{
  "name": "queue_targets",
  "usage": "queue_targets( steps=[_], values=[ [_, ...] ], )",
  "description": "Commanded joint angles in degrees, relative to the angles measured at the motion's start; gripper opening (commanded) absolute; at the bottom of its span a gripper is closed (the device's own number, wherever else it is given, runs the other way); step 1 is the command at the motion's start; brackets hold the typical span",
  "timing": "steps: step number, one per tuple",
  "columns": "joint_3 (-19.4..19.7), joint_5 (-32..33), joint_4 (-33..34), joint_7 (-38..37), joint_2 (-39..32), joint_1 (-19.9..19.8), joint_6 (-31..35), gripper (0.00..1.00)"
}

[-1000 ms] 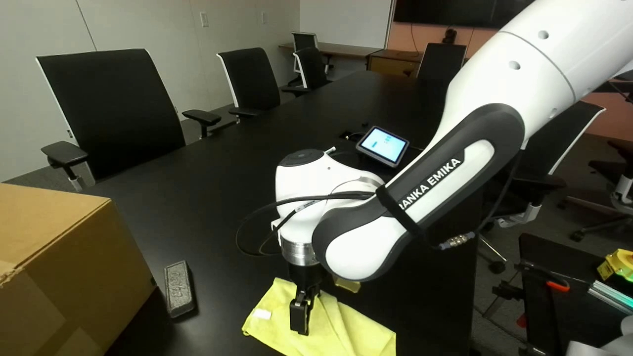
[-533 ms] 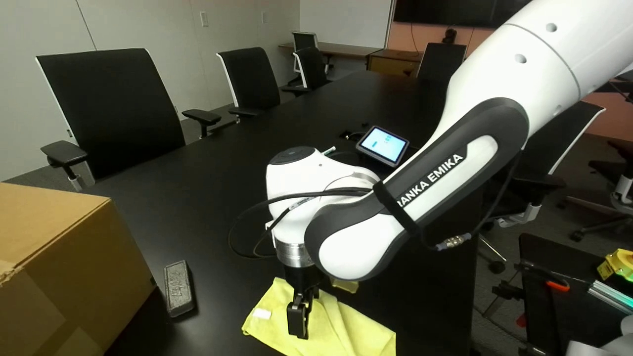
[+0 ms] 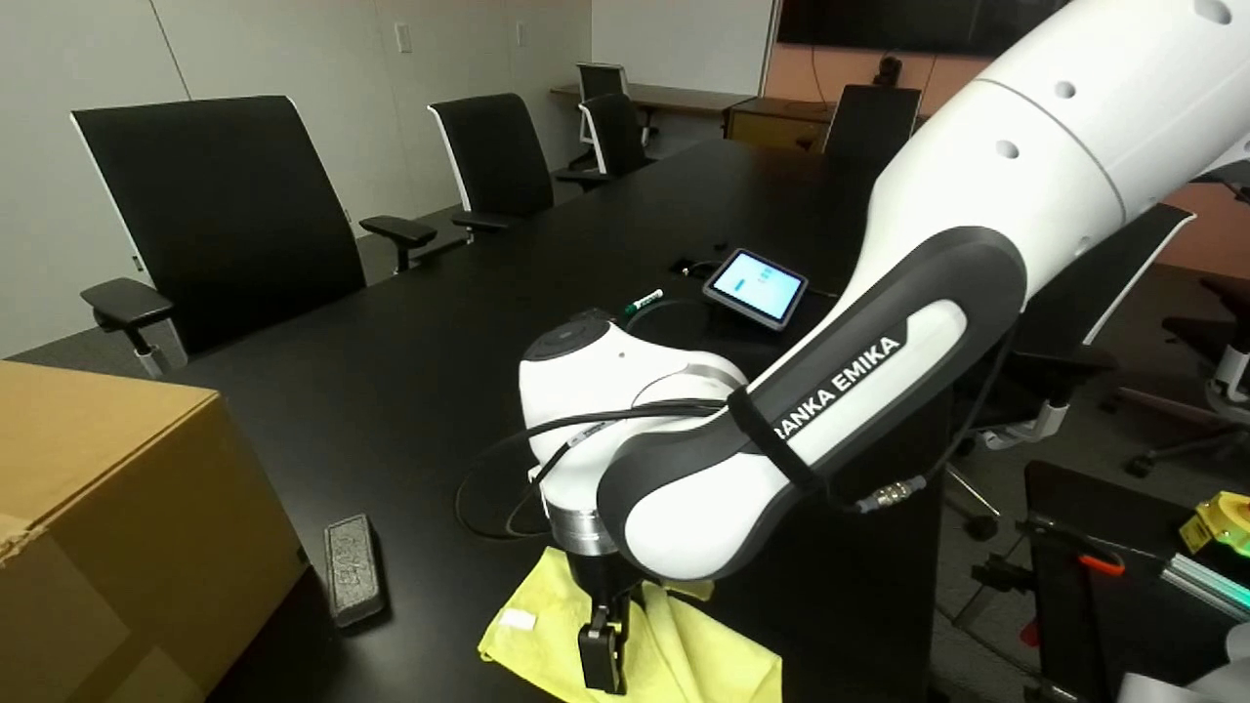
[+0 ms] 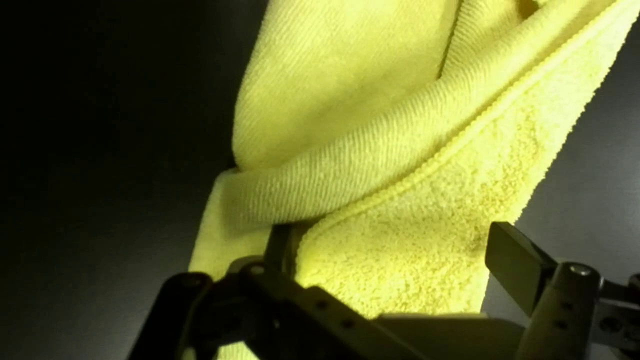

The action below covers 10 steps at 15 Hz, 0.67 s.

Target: Fold the towel in half

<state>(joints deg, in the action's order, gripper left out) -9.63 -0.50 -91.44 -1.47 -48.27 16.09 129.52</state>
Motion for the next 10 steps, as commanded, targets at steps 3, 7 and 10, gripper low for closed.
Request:
queue_targets(
  steps=[3,7,10],
  values=[
    [-0.2,-0.3,2.7,0.1,-1.5,-0.2,-2.3,1.00],
    [0.1,0.0,3.0,-0.2,-0.7,-0.1,-2.5,1.00],
    [-0.1,-0.1,3.3,0.0,-0.4,-0.3,-3.1,1.00]
  ],
)
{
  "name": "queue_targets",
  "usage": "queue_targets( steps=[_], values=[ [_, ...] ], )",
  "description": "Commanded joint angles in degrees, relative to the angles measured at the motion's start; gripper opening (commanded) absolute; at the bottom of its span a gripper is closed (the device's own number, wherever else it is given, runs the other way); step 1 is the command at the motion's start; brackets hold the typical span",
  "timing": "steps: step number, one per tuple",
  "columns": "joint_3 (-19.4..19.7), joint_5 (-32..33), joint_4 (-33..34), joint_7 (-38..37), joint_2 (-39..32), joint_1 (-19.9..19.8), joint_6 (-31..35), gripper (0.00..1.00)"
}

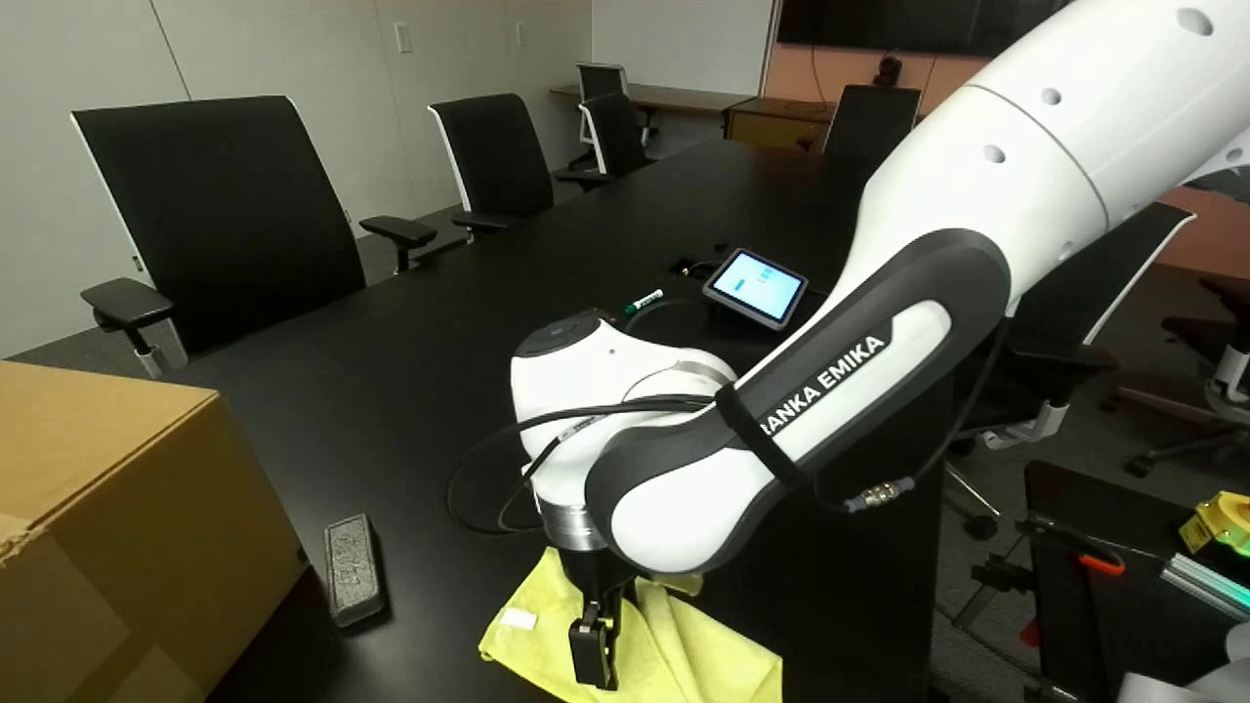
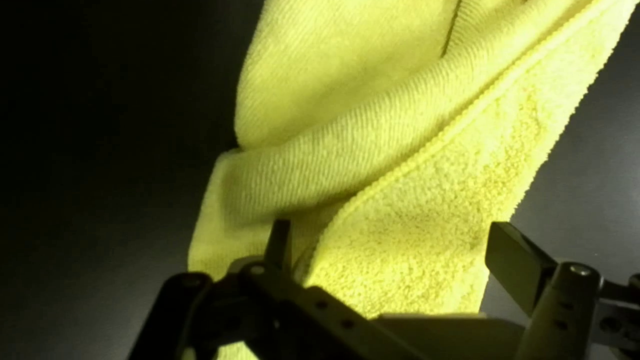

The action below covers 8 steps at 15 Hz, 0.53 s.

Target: Fold the towel in half

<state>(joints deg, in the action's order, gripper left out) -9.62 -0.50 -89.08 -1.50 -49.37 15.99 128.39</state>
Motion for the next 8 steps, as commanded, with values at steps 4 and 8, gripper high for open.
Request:
queue_targets(
  steps=[4,8],
  values=[
    [-0.2,-0.1,1.7,0.3,0.2,-0.1,-3.4,0.87],
    [0.0,0.3,1.9,0.1,0.5,0.3,-4.4,0.52]
  ],
)
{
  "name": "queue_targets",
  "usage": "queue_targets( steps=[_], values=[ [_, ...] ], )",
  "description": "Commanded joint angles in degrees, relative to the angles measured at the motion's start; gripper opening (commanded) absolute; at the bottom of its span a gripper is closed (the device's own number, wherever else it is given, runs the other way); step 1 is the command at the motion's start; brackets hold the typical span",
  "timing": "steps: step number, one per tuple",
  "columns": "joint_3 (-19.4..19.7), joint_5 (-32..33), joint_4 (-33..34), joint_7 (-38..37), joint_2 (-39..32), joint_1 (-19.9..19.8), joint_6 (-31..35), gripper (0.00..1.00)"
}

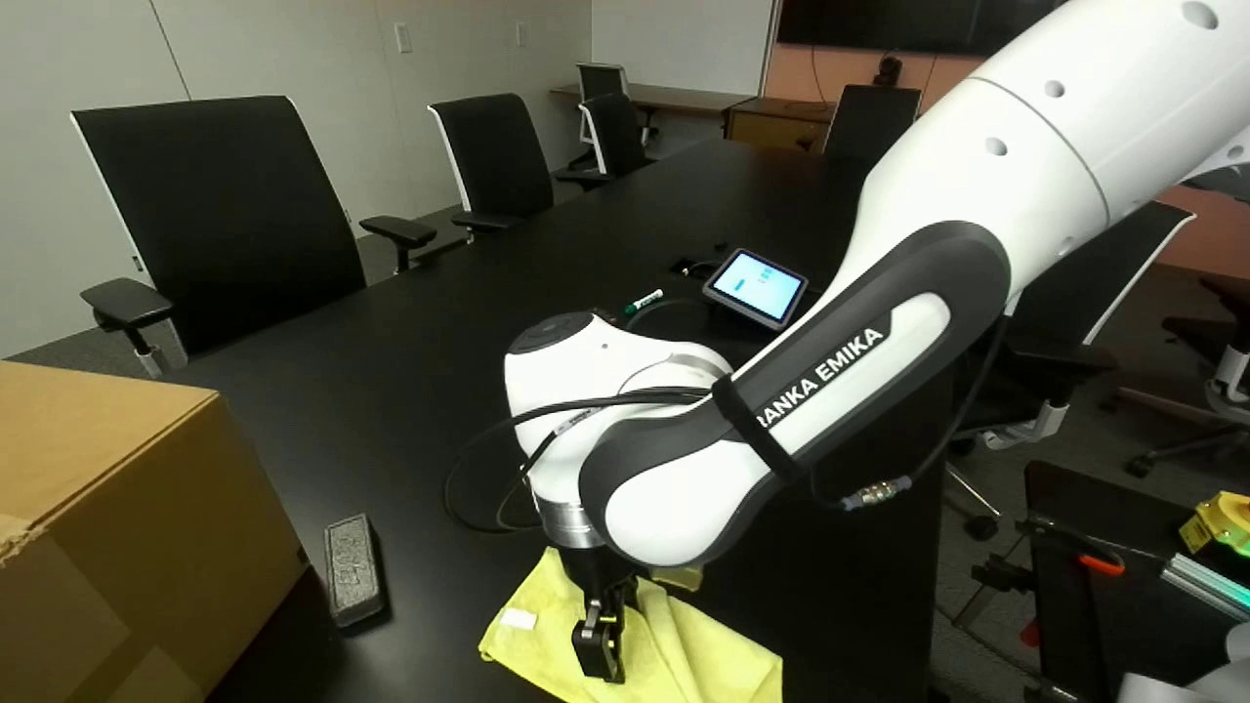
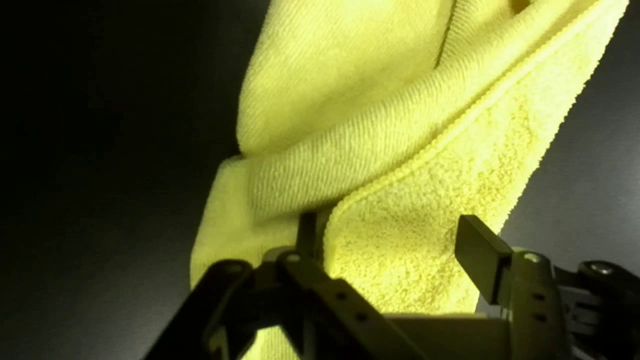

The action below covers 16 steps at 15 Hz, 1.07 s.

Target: Fold the towel in half

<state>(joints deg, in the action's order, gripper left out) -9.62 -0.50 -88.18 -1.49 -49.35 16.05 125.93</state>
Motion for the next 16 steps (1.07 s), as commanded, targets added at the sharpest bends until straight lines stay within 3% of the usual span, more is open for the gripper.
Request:
queue_targets(
  steps=[1,5,8,16],
  values=[
    [0.0,0.4,1.0,0.1,0.7,0.3,-2.3,0.45],
    [0.5,1.1,1.5,-0.2,1.1,0.7,-3.1,0.14],
    [0.6,1.6,2.0,-0.2,1.3,0.8,-3.8,0.05],
    [0.6,3.5,5.0,0.3,0.6,1.5,-5.9,0.07]
  ],
)
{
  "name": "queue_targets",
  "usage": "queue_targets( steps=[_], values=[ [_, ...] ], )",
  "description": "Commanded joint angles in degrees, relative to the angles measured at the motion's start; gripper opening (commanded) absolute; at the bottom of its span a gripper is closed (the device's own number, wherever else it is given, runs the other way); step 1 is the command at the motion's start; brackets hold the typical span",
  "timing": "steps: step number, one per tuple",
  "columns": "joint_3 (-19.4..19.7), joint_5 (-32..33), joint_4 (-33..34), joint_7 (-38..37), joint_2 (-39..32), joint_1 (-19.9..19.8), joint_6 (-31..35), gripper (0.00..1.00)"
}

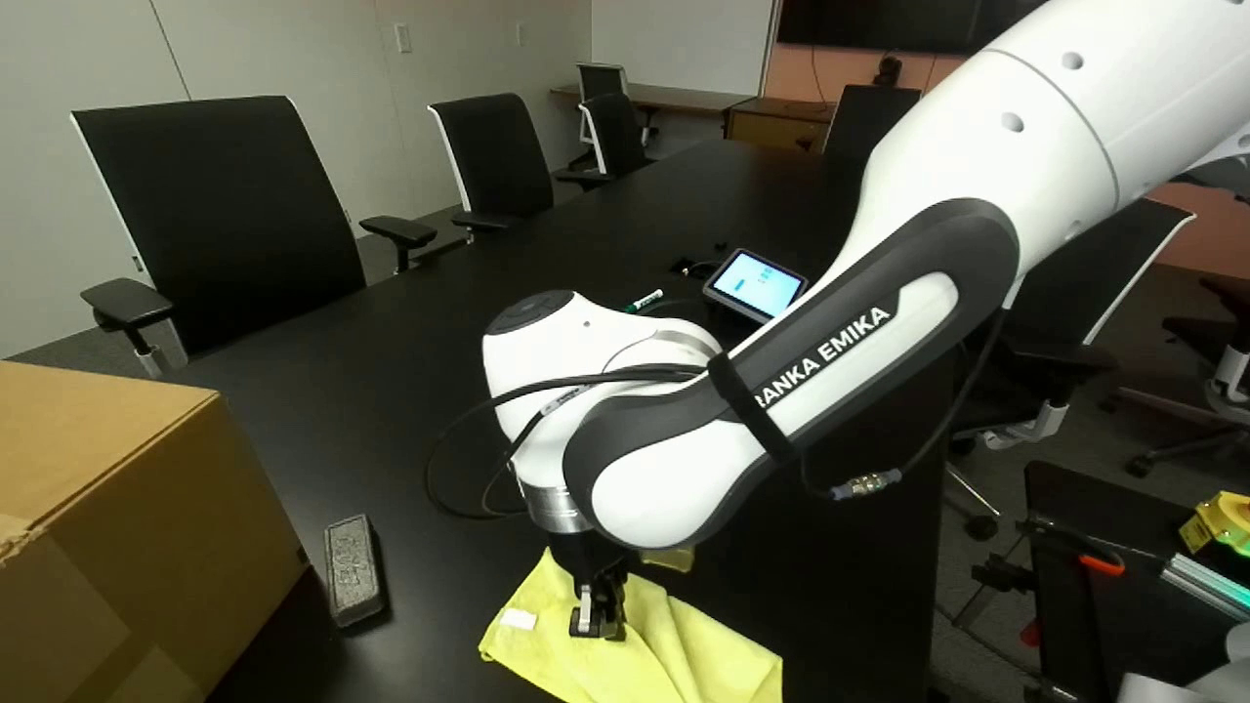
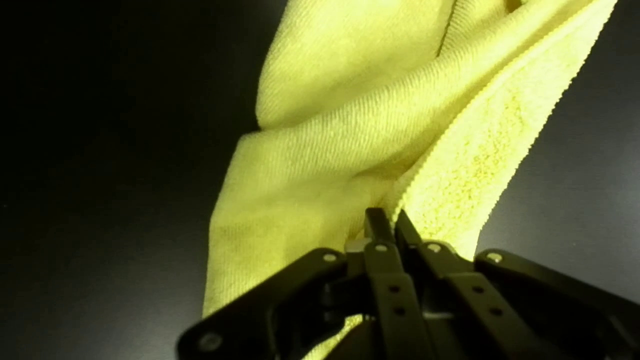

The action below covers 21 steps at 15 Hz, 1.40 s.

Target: Fold the towel in half

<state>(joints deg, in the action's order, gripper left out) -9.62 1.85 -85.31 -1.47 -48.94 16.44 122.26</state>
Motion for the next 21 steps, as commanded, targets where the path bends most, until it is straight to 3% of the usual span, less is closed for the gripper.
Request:
queue_targets(
  steps=[1,21],
  values=[
    [0.7,1.5,2.8,0.2,0.0,1.4,-2.6,0.07],
    [3.1,8.8,27.4,0.3,-9.8,8.8,-14.0,0.05]
  ],
)
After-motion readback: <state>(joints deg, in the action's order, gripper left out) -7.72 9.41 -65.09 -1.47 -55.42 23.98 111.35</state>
